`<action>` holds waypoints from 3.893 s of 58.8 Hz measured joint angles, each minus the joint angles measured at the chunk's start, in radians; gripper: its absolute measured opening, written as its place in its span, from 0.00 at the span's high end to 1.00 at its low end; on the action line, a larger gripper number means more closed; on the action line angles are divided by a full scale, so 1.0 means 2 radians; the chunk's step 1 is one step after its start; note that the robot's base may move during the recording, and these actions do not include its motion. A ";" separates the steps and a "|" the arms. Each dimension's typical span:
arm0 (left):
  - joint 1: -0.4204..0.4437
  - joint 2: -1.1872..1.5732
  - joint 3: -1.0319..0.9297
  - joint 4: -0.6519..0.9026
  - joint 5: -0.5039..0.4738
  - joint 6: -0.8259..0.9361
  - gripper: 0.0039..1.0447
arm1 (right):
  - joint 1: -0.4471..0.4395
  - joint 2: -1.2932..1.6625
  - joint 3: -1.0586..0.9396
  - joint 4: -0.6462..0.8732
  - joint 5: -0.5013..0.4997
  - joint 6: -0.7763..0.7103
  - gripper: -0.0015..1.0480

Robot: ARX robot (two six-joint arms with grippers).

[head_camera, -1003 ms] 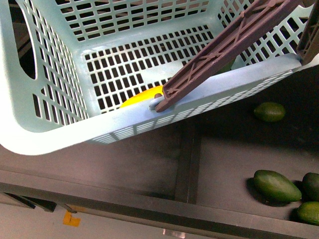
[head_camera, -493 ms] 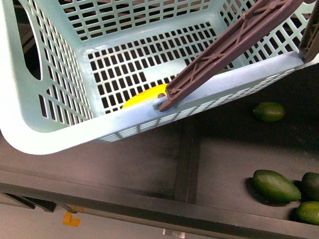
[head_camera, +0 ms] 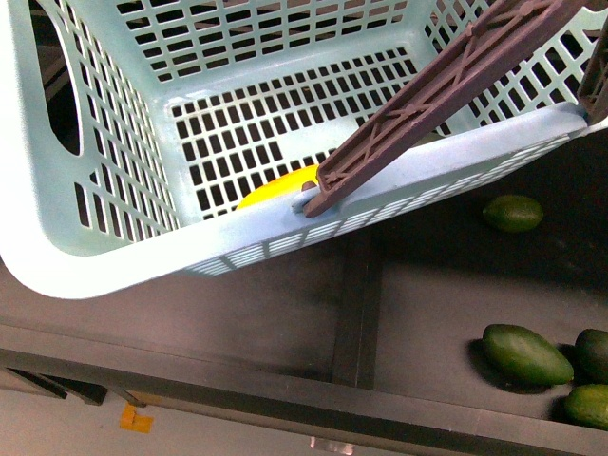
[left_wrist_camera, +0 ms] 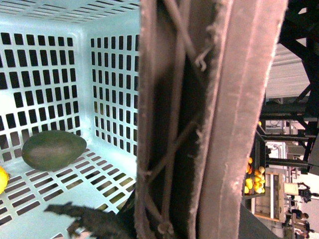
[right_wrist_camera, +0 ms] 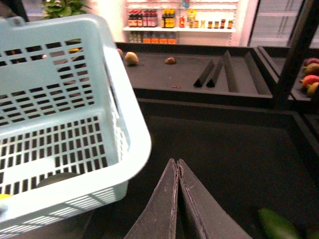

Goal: Pick mango and avocado into basket

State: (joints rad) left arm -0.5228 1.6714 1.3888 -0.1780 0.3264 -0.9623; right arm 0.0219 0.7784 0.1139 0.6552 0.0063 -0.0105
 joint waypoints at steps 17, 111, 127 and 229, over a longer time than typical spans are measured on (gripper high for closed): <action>0.000 0.000 0.000 0.000 -0.001 0.000 0.86 | -0.009 -0.073 -0.027 -0.046 -0.002 0.000 0.98; 0.000 0.000 0.000 0.000 -0.001 -0.001 0.86 | -0.009 -0.386 -0.048 -0.327 -0.002 0.000 0.87; 0.000 0.000 0.000 0.000 -0.001 0.000 0.86 | -0.009 -0.386 -0.048 -0.327 -0.002 0.000 0.45; 0.167 0.351 0.234 0.023 -0.188 -0.258 0.86 | -0.009 -0.386 -0.048 -0.327 -0.002 0.001 0.08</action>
State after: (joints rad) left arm -0.1879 2.3726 1.8568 -0.1318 -0.0498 -1.4792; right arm 0.0032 0.0055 0.0174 0.0013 0.0021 -0.0093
